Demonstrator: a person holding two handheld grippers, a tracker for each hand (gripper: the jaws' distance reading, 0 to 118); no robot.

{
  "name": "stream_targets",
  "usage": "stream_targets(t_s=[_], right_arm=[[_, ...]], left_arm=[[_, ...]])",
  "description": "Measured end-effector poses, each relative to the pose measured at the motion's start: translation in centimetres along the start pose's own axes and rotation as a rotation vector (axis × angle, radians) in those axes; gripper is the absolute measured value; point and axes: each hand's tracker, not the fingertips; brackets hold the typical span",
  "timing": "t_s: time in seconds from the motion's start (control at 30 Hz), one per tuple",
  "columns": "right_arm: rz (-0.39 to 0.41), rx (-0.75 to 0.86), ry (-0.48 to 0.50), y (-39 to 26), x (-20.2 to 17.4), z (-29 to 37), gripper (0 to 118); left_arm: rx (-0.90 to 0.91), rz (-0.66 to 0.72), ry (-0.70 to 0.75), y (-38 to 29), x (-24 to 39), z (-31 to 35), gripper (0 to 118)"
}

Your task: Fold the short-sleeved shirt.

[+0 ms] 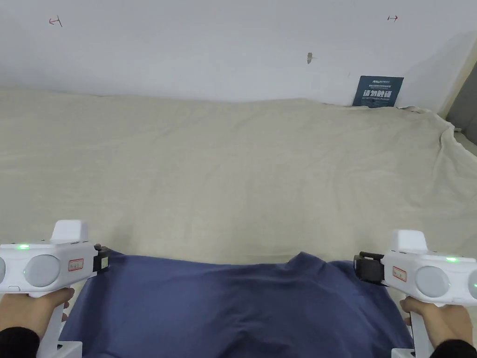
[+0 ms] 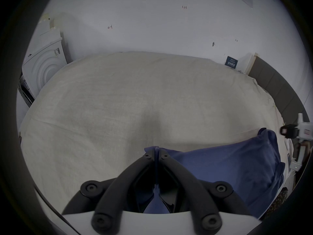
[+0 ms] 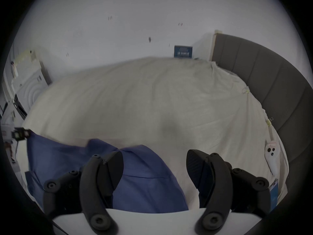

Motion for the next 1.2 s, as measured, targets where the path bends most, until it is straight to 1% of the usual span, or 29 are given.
stream_targets(t_s=[0.07, 0.1, 0.13, 0.17, 0.2, 0.23, 0.27, 0.3, 0.33, 0.37, 0.4, 0.47, 0.5, 0.53, 0.63, 0.67, 0.73, 0.87, 1.0, 1.07, 1.2], right_arm=[[0.06, -0.07, -0.021, 0.3, -0.4, -2.1, 81], [0.067, -0.088, -0.019, 0.3, -0.6, -3.0, 80], [0.054, -0.106, -0.028, 0.2, -1.6, -2.7, 78], [0.064, -0.114, -0.03, 0.2, -1.9, -3.2, 74], [0.075, -0.114, -0.032, 0.1, -2.2, -3.6, 65], [0.085, -0.123, -0.035, 0.1, -2.5, -3.9, 50], [0.085, -0.138, -0.033, 0.0, -2.4, -4.1, 25], [0.077, -0.136, -0.018, -0.2, -2.5, -3.9, 4], [0.069, -0.128, 0.003, -0.3, -2.5, -3.7, 2], [0.066, -0.121, 0.001, -0.4, -2.5, -3.1, 2], [0.075, -0.096, 0.002, -0.6, -2.4, -2.3, 2], [0.13, -0.042, 0.002, -0.7, -2.6, -0.4, 2], [0.145, -0.016, -0.001, -0.8, -2.7, 0.9, 2], [0.144, 0.015, 0.013, -1.0, -2.6, 2.4, 2], [0.116, 0.094, 0.055, -1.4, -2.1, 6.7, 2], [0.107, 0.122, 0.066, -1.7, -1.0, 7.7, 2], [0.099, 0.159, 0.099, -2.3, -0.4, 10.4, 2], [0.045, 0.215, 0.146, -4.5, 1.6, 14.8, 2], [-0.031, 0.236, 0.213, -7.6, 3.5, 18.2, 2], [-0.055, 0.237, 0.234, -9.3, 4.1, 19.4, 2], [-0.074, 0.224, 0.235, -13.1, 4.6, 21.3, 2]], left_arm=[[0.004, -0.001, -0.003, 0.0, 0.1, 0.6, 0], [0.008, -0.001, -0.004, 0.0, 0.1, 0.9, 0], [0.01, 0.001, -0.006, -0.1, 0.1, 1.0, 0], [0.009, 0.006, -0.005, -0.2, 0.1, 1.1, 0], [0.007, 0.01, -0.005, -0.2, -0.1, 1.0, 0], [0.005, 0.014, -0.005, -0.2, -0.1, 1.0, 0], [0.002, 0.019, -0.002, -0.4, -0.1, 1.0, 0], [0.0, 0.024, 0.0, -0.5, -0.2, 1.0, 0], [0.0, 0.028, 0.0, -0.6, -0.4, 0.8, 0], [-0.001, 0.034, 0.001, -0.7, -0.4, 0.9, 0], [-0.004, 0.041, 0.003, -0.9, -0.5, 1.0, 0], [-0.004, 0.055, 0.006, -1.2, -0.7, 1.1, 0], [-0.004, 0.063, 0.011, -1.4, -0.8, 1.4, 0], [-0.003, 0.07, 0.015, -1.6, -0.9, 1.6, 0], [0.001, 0.082, 0.029, -2.1, -1.1, 2.6, 0], [0.0, 0.087, 0.035, -2.4, -1.2, 3.1, 0], [0.004, 0.102, 0.041, -2.9, -1.4, 4.1, 0], [0.01, 0.12, 0.057, -4.6, -1.9, 6.5, 0], [0.02, 0.119, 0.053, -6.9, -2.0, 9.6, 0], [0.025, 0.115, 0.052, -8.3, -2.1, 11.0, 0], [0.019, 0.113, 0.05, -11.3, -2.3, 13.1, 0]])
